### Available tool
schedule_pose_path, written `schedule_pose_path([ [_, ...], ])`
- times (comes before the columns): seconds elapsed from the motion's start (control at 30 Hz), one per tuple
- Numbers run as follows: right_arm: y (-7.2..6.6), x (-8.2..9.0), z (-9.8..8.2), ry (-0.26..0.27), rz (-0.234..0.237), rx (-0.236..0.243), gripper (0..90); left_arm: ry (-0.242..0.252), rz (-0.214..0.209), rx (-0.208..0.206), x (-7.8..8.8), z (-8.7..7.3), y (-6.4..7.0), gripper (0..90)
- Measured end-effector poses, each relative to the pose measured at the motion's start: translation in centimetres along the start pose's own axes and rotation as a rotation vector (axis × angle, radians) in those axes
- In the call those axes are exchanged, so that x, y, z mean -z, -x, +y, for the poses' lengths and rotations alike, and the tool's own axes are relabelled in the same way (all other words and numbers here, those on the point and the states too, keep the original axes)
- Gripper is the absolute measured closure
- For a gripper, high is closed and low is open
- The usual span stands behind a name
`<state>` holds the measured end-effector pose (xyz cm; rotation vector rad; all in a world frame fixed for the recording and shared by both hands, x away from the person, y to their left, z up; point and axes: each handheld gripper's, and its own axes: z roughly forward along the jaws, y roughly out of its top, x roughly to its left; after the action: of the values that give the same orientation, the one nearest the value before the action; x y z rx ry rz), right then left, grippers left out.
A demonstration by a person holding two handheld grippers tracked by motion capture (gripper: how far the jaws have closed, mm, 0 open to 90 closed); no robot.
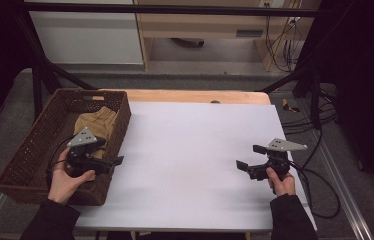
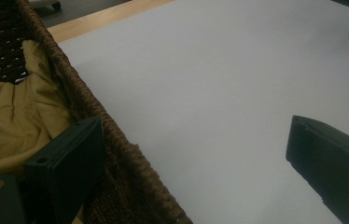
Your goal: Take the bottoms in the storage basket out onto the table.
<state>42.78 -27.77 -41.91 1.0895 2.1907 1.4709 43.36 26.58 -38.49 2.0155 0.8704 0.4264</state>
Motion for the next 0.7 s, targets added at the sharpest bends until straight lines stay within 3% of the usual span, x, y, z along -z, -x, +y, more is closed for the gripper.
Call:
schedule_pose_path([
  [0.7, -0.03, 0.01, -0.01, -0.004, -0.002, -0.001, 4.4, 0.007, -0.006, 0.000, 0.32, 0.26, -0.04, 4.6],
])
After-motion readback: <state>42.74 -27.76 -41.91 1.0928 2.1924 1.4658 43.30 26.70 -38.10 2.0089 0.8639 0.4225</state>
